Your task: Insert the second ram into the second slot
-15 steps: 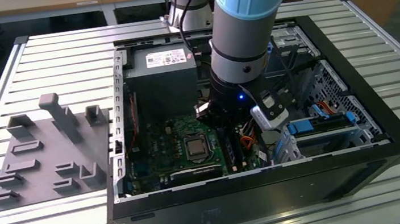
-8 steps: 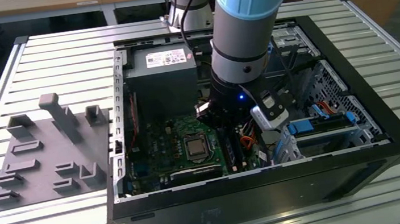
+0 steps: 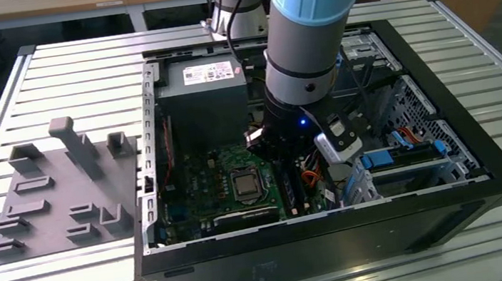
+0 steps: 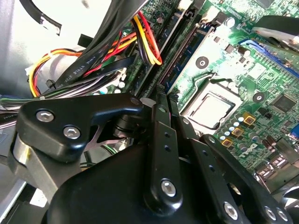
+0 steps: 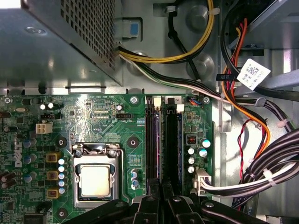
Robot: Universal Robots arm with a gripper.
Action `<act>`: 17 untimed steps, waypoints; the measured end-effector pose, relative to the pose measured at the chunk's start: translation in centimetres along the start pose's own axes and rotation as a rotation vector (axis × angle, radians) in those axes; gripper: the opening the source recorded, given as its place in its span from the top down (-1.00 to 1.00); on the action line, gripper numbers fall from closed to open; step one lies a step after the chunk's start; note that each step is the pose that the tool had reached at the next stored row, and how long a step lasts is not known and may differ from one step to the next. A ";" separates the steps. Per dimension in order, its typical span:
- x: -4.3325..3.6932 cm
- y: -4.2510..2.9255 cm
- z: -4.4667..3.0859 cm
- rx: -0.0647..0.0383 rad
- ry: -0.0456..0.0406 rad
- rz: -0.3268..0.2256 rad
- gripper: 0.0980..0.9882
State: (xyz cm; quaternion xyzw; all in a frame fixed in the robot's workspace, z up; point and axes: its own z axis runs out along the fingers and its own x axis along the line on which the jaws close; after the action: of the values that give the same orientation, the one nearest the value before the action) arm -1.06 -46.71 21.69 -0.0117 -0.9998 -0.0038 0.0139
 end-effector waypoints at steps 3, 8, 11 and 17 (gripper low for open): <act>0.00 0.00 -0.12 0.000 0.0001 0.000 0.91; 0.00 -0.01 -0.17 0.006 0.0002 0.000 0.91; 0.00 0.00 -0.13 0.007 0.0002 0.000 0.91; 0.00 -0.01 0.11 0.007 0.0003 0.000 0.91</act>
State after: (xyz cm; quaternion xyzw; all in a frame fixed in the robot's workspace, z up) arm -1.06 -46.72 21.57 -0.0117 -0.9998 -0.0004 0.0141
